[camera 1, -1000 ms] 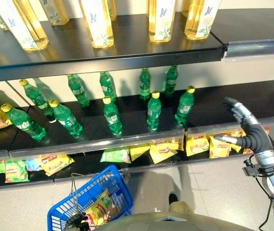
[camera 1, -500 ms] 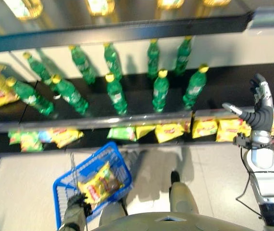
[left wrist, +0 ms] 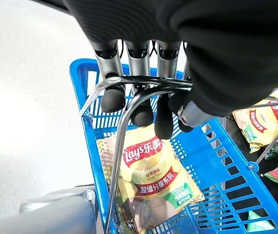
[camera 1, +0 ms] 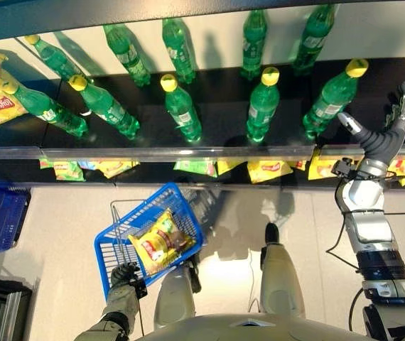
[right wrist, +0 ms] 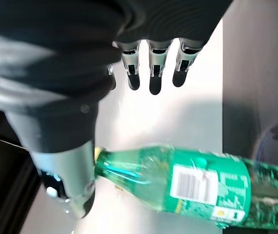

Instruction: Pick up the snacks into the basket

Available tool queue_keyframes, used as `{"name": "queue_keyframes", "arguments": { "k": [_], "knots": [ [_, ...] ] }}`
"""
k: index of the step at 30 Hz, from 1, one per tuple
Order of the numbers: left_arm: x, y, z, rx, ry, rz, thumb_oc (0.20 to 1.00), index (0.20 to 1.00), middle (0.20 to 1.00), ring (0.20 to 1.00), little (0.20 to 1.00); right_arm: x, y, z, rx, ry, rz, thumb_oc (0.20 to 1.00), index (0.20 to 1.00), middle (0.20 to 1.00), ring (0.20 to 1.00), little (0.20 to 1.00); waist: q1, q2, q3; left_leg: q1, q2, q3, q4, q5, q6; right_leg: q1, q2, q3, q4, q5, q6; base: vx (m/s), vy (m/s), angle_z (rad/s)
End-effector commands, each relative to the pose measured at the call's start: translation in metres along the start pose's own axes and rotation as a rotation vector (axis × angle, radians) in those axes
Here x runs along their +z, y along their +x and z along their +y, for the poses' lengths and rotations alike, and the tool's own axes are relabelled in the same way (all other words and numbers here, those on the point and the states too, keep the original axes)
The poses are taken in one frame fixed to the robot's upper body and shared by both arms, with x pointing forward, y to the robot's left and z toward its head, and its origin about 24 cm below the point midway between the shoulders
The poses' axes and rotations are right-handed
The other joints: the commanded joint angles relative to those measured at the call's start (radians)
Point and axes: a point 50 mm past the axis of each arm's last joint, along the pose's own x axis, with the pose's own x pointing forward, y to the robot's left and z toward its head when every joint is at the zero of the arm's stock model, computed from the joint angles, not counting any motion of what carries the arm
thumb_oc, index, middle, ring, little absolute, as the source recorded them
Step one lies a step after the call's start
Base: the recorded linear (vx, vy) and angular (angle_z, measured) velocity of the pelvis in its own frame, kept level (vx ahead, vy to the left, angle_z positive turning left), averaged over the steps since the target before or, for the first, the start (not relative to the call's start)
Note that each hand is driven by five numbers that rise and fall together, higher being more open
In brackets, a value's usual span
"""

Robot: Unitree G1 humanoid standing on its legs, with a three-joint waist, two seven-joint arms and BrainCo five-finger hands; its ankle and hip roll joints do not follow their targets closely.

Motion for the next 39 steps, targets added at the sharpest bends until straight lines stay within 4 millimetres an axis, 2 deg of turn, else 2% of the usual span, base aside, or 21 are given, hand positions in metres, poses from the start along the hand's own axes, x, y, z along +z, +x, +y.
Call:
{"name": "queue_keyframes", "arguments": {
  "k": [1,11,19,23,27,31,39],
  "knots": [
    [0.006,0.005,0.026,0.108,0.020,-0.035,0.200,0.200,0.200,0.200,0.200,0.016,0.007,0.011,-0.054,0.119,-0.039,1.000,1.000,1.000,1.000,1.000,0.006,-0.026,-0.020,0.008,0.013,-0.022,0.132,-0.123,0.029,-0.007,-0.004,0.023,-0.058,0.098,0.041,0.00,0.000,0.00],
    [0.021,0.006,0.017,0.077,0.002,-0.082,0.200,0.200,0.200,0.200,0.200,0.024,0.020,0.038,0.007,0.145,-0.039,1.000,1.000,1.000,1.000,1.000,0.012,-0.016,0.022,-0.029,-0.004,-0.024,0.141,-0.116,0.035,-0.035,-0.012,0.030,-0.056,0.108,0.038,0.00,0.000,0.00],
    [0.018,0.007,0.021,0.092,0.014,-0.068,0.200,0.200,0.200,0.200,0.200,0.013,0.011,0.036,0.048,0.104,0.000,1.000,1.000,1.000,1.000,1.000,0.013,-0.018,0.026,-0.041,-0.009,-0.019,0.143,-0.119,0.040,-0.053,-0.009,0.042,-0.056,0.113,0.033,0.00,0.000,0.00],
    [0.021,0.007,0.020,0.089,0.016,-0.082,0.200,0.200,0.200,0.200,0.200,0.007,0.013,0.035,0.037,0.065,0.020,1.000,1.000,1.000,1.000,1.000,0.015,-0.014,0.025,-0.051,-0.011,-0.022,0.150,-0.121,0.040,-0.060,-0.011,0.043,-0.051,0.112,0.035,0.00,0.000,0.00],
    [0.023,0.007,0.017,0.079,0.036,-0.092,0.200,0.200,0.200,0.200,0.200,-0.001,0.025,0.036,-0.019,-0.018,0.043,1.000,1.000,1.000,1.000,1.000,0.018,-0.009,0.025,-0.065,-0.011,-0.030,0.154,-0.118,0.039,-0.064,-0.012,0.037,-0.047,0.110,0.031,0.00,0.000,0.00],
    [0.022,0.007,0.017,0.081,0.044,-0.084,0.200,0.200,0.200,0.200,0.200,-0.001,0.033,0.040,-0.057,-0.016,0.056,1.000,1.000,1.000,1.000,1.000,0.020,-0.009,0.023,-0.072,-0.009,-0.034,0.161,-0.119,0.038,-0.066,-0.009,0.035,-0.046,0.108,0.030,0.00,0.000,0.00],
    [0.026,0.007,0.016,0.064,0.025,-0.102,0.200,0.200,0.200,0.200,0.200,0.008,0.057,0.049,-0.109,0.077,0.071,1.000,1.000,1.000,1.000,1.000,0.035,-0.010,0.030,-0.095,-0.017,-0.046,0.171,-0.117,0.039,-0.073,-0.012,0.026,-0.043,0.112,0.030,0.00,0.000,0.03]
  ]
}}
